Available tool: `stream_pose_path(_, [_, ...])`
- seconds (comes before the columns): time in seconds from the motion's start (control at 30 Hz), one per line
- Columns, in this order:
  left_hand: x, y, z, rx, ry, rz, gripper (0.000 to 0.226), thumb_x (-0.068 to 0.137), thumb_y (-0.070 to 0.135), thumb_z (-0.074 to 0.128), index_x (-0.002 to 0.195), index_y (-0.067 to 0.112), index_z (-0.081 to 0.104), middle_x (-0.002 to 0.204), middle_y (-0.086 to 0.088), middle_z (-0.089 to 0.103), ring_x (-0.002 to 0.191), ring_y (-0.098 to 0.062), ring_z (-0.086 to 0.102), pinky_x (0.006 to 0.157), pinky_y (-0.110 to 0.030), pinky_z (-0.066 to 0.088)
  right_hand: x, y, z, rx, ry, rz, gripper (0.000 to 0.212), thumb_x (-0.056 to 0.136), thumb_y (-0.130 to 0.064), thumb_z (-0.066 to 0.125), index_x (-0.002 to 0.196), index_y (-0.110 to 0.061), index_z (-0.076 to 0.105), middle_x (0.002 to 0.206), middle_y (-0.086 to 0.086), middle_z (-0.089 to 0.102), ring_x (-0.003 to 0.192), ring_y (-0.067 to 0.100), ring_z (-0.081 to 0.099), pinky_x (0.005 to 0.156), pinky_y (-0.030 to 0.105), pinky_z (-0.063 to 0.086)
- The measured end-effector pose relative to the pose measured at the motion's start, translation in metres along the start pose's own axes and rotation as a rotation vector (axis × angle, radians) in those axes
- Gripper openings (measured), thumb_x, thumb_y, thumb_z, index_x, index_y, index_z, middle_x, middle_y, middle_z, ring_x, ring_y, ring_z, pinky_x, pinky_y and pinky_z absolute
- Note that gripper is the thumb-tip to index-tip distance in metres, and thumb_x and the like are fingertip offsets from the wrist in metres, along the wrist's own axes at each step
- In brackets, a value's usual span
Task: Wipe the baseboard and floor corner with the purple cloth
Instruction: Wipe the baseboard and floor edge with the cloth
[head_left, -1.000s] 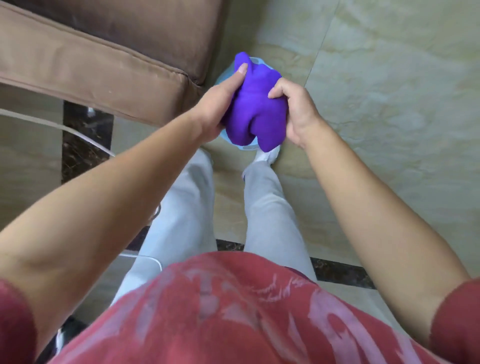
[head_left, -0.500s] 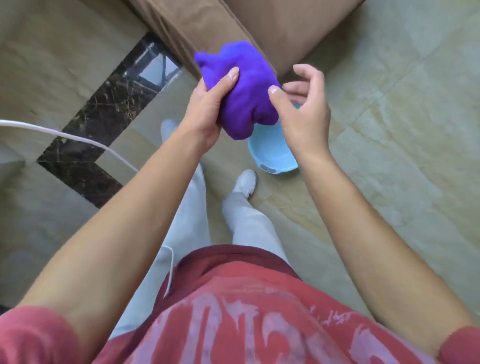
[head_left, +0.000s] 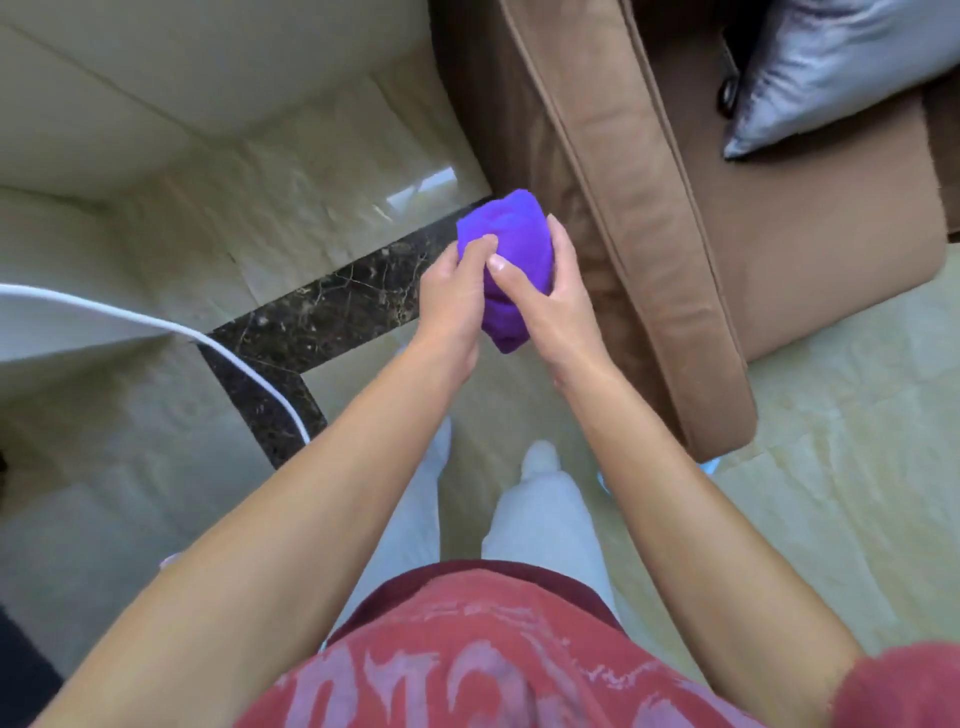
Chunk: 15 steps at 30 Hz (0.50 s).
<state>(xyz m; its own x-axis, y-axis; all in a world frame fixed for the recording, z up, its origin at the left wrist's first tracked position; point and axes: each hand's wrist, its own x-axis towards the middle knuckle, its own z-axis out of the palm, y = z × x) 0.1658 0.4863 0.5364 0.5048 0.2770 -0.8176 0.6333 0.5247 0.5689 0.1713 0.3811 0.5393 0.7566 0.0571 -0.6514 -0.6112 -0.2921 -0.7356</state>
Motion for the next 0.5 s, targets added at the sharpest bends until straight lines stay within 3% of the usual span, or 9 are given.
stream_pose_path(0.1, [0.047, 0.047, -0.03, 0.132, 0.02, 0.06, 0.013, 0.087, 0.028, 0.068, 0.087, 0.017, 0.074, 0.097, -0.015, 0.077, 0.09, -0.032, 0.075, 0.086, -0.047, 0.061, 0.046, -0.024, 0.033, -0.13, -0.092, -0.086, 0.079, 0.08, -0.05, 0.075, 0.149, -0.034, 0.039, 0.143, -0.015, 0.056, 0.127, 0.003, 0.057, 0.11, 0.037, 0.048])
stream_pose_path(0.2, [0.083, 0.08, -0.04, 0.206, 0.049, 0.154, 0.016, 0.093, 0.029, 0.066, 0.083, 0.017, 0.07, 0.085, -0.004, 0.072, 0.075, -0.017, 0.068, 0.076, -0.037, 0.06, 0.089, -0.051, 0.048, -0.215, -0.146, -0.112, 0.079, 0.074, -0.055, 0.079, 0.143, -0.041, 0.044, 0.136, -0.019, 0.06, 0.122, 0.005, 0.061, 0.106, 0.038, 0.051])
stream_pose_path(0.3, [0.129, 0.103, -0.043, 0.127, 0.055, 0.145, 0.016, 0.096, 0.03, 0.065, 0.089, 0.017, 0.073, 0.092, -0.004, 0.074, 0.081, -0.015, 0.07, 0.076, -0.035, 0.061, 0.139, -0.079, 0.065, -0.299, -0.264, -0.155, 0.081, 0.077, -0.047, 0.08, 0.146, -0.041, 0.039, 0.143, -0.023, 0.053, 0.125, 0.0, 0.055, 0.106, 0.024, 0.047])
stream_pose_path(0.4, [0.188, 0.12, -0.047, 0.068, 0.047, 0.083, 0.019, 0.098, 0.032, 0.063, 0.096, 0.016, 0.073, 0.094, -0.006, 0.076, 0.08, -0.017, 0.072, 0.067, -0.031, 0.06, 0.2, -0.092, 0.09, -0.446, -0.257, -0.249, 0.072, 0.083, -0.036, 0.077, 0.147, -0.036, 0.042, 0.136, -0.021, 0.057, 0.115, -0.002, 0.053, 0.089, -0.002, 0.036])
stream_pose_path(0.5, [0.263, 0.128, -0.064, 0.167, 0.047, 0.057, 0.031, 0.099, 0.03, 0.062, 0.112, 0.003, 0.071, 0.091, -0.007, 0.073, 0.075, -0.018, 0.071, 0.074, -0.04, 0.063, 0.272, -0.079, 0.122, -0.534, -0.261, -0.243, 0.066, 0.082, -0.035, 0.078, 0.142, -0.03, 0.05, 0.131, -0.011, 0.064, 0.11, 0.004, 0.058, 0.089, 0.002, 0.041])
